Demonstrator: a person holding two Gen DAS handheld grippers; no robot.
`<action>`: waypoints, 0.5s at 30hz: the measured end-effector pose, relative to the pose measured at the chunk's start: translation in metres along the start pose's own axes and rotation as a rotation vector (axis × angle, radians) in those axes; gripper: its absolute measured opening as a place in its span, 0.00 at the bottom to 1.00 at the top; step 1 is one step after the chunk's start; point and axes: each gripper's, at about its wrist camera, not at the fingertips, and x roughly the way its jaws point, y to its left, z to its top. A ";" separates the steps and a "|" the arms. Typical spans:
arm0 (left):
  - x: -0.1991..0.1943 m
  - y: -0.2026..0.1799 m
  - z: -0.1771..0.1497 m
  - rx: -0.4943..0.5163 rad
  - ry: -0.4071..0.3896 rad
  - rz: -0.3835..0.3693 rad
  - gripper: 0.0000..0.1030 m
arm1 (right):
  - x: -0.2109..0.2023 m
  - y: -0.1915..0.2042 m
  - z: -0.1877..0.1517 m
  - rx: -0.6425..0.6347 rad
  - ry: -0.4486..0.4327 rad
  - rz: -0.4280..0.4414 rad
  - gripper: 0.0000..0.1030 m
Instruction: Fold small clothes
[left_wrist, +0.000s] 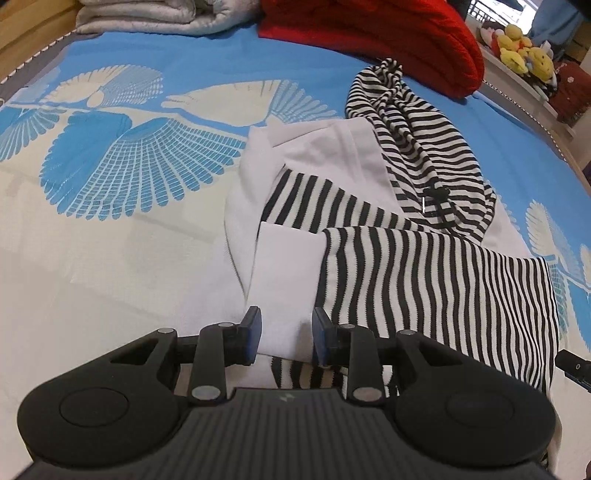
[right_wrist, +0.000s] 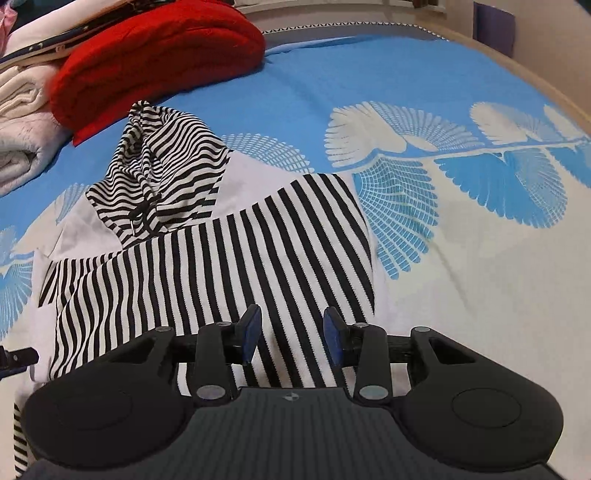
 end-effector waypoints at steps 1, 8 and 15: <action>-0.001 -0.001 -0.001 0.000 -0.003 -0.002 0.31 | -0.001 -0.001 -0.001 0.000 0.000 0.001 0.37; -0.014 -0.004 -0.002 0.011 -0.049 -0.020 0.35 | -0.009 -0.002 -0.006 -0.016 -0.007 -0.001 0.37; -0.019 -0.006 0.000 0.038 -0.105 -0.018 0.61 | -0.018 0.003 -0.006 -0.067 -0.037 -0.006 0.37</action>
